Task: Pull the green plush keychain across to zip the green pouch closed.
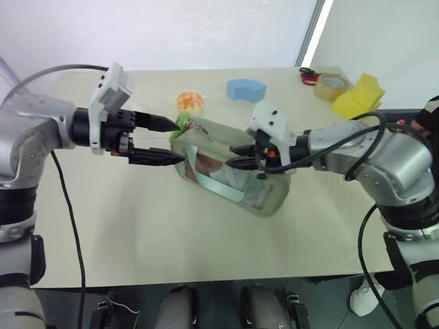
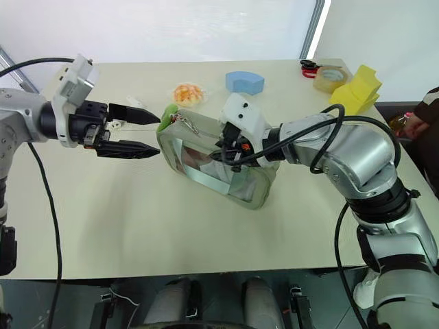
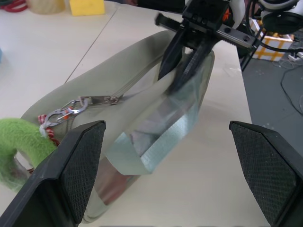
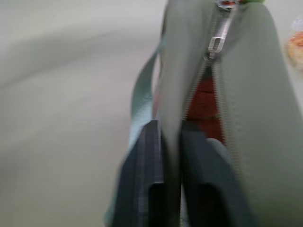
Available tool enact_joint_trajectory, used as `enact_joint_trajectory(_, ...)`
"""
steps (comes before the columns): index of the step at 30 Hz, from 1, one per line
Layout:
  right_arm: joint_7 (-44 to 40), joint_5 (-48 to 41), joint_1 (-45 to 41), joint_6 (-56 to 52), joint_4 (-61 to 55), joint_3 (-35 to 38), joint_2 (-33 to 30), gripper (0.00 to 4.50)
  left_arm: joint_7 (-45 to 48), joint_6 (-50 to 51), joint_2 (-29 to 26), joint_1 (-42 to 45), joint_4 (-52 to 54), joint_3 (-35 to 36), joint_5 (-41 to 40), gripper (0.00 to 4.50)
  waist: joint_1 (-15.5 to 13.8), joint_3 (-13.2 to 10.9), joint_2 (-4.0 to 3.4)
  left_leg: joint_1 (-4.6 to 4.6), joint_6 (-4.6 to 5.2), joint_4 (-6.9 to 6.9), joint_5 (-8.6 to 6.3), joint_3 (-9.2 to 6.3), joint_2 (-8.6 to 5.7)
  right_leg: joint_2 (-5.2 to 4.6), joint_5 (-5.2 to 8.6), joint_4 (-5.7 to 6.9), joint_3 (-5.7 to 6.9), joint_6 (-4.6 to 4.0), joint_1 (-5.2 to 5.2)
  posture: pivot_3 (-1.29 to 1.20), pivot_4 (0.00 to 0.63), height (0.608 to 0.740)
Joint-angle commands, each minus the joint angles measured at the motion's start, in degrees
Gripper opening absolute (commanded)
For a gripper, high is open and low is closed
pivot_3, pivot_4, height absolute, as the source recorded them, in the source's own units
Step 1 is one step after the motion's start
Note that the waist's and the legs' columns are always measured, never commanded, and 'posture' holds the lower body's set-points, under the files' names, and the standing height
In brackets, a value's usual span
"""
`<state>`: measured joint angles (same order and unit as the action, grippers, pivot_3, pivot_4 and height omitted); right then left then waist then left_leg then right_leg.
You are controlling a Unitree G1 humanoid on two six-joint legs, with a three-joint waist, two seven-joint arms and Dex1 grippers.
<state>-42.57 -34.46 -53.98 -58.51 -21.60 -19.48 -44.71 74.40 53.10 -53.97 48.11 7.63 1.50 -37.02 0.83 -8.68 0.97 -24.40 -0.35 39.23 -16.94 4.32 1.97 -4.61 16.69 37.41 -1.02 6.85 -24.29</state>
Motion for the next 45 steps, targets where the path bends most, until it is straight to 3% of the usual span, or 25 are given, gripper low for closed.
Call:
enact_joint_trajectory(1, -4.7, 11.6, -3.2, 14.4, 2.7, -4.4, -1.3, 0.03, -1.1, -1.2, -1.7, 1.1, -0.5, 3.2, -0.4, 4.5, 0.2, 0.0, 0.0, 0.0, 0.0, 0.0, 0.0, 0.0, 0.0, 0.0, 0.0, 0.0, 0.0, 0.0, 0.0, 0.0, 0.15, 0.74)
enact_joint_trajectory(6, -10.7, 22.3, -7.7, 34.1, 13.7, -5.7, 1.1, 0.03, -1.2, -1.0, -3.3, 1.4, -1.4, 4.2, -1.0, 4.5, 0.5, 0.0, -0.02, 0.0, -0.08, -0.03, 0.04, 0.05, 0.01, 0.03, 0.0, 0.0, -0.01, 0.0, -0.09, 0.0, 0.15, 0.74)
enact_joint_trajectory(13, -15.3, 26.4, -9.2, 44.7, 22.9, -3.7, 7.0, 0.03, -1.4, -2.1, -3.7, 0.2, -1.3, 5.1, -1.2, 4.5, 0.2, 0.0, -0.02, -0.02, -0.38, -0.03, 0.22, 0.07, 0.01, 0.01, 0.0, 0.11, -0.01, 0.0, -0.09, 0.0, 0.15, 0.74)
enact_joint_trajectory(25, -18.3, 27.9, -3.0, 35.3, 16.9, -4.7, 9.8, 0.03, -2.8, -3.3, -3.5, -1.5, -0.3, 5.7, -1.8, 4.5, 0.3, 0.0, -0.01, 0.04, -0.41, -0.01, 0.23, 0.05, 0.01, -0.02, 0.0, 0.37, 0.01, 0.0, -0.09, 0.0, 0.15, 0.74)
enact_joint_trajectory(28, -17.7, 26.6, -3.0, 30.1, 14.4, -3.0, 10.0, 1.06, -2.9, -3.6, -3.0, 0.0, -1.5, 4.8, -1.3, 4.5, 0.3, 0.0, -0.01, 0.04, -0.41, -0.01, 0.23, 0.04, 0.01, -0.01, 0.0, 0.38, 0.02, 0.0, -0.09, 0.0, 0.15, 0.74)
enact_joint_trajectory(30, -17.7, 25.5, -4.0, 27.3, 13.1, -0.6, 9.5, 2.05, -2.7, -3.6, -3.1, 0.8, -2.2, 4.5, -1.1, 4.5, 0.2, 0.0, -0.01, 0.04, -0.41, -0.01, 0.23, 0.05, 0.0, -0.02, 0.0, 0.38, 0.01, 0.0, -0.09, 0.0, 0.15, 0.74)
enact_joint_trajectory(39, -21.3, 20.2, -0.1, 16.9, 1.4, 8.9, -2.8, 2.05, -2.4, -8.2, -5.7, 1.4, -11.9, 4.4, 4.1, 4.5, 0.0, 0.0, 0.0, 0.01, -0.39, -0.01, 0.22, 0.06, -0.06, -0.06, 0.0, 0.35, 0.04, 0.0, -0.08, 0.0, 0.15, 0.74)
enact_joint_trajectory(45, -17.8, 19.2, 5.7, 14.8, -0.4, 8.6, -1.0, 2.05, -0.2, -15.1, -5.2, 2.9, -21.4, 1.8, 9.5, 4.5, 0.2, 0.0, -0.01, 0.07, -0.39, -0.03, 0.22, 0.14, -0.03, -0.01, 0.0, 0.35, 0.03, 0.0, -0.08, 0.0, 0.15, 0.74)
